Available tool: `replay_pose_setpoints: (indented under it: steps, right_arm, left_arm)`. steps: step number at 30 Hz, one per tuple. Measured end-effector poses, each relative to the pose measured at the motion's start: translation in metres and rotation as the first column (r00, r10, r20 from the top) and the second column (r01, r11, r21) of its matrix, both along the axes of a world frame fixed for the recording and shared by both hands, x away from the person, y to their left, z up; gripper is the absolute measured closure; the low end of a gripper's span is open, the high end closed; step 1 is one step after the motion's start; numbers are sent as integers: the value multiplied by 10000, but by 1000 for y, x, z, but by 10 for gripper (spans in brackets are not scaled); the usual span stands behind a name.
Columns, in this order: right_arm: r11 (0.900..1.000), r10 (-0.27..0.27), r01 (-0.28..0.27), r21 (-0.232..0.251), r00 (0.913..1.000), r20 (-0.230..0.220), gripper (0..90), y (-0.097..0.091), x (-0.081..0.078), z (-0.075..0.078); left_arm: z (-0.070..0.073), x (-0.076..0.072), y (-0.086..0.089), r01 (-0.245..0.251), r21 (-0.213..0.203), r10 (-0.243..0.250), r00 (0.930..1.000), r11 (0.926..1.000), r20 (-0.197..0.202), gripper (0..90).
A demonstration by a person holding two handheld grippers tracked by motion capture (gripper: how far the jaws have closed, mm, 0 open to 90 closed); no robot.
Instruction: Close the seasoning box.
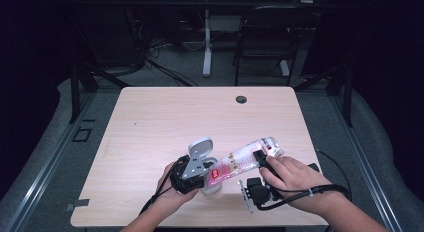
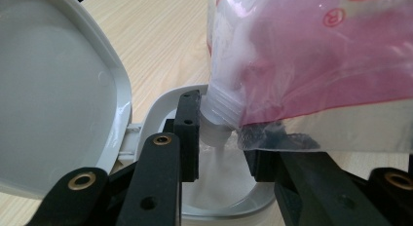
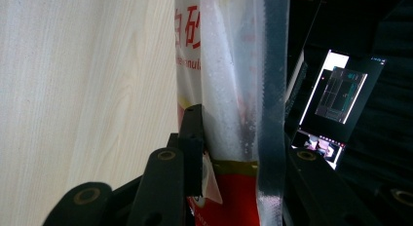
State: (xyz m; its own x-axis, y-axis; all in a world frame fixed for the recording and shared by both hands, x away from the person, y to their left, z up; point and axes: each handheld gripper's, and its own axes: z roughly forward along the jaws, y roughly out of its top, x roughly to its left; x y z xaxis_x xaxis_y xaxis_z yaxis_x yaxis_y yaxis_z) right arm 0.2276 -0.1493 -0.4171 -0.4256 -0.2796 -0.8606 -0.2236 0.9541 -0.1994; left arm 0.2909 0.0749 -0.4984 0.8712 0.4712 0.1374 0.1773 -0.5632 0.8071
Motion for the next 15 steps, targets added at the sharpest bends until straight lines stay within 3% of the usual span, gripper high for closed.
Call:
replay_pose_setpoints:
  steps: [15]
  right_arm:
    - [9997, -75, 77, -217, 9999, 80, 713, 3, 0, 7]
  left_arm:
    - [1, 0, 1, 55, -167, -57, 10000, 9998, -62, 712]
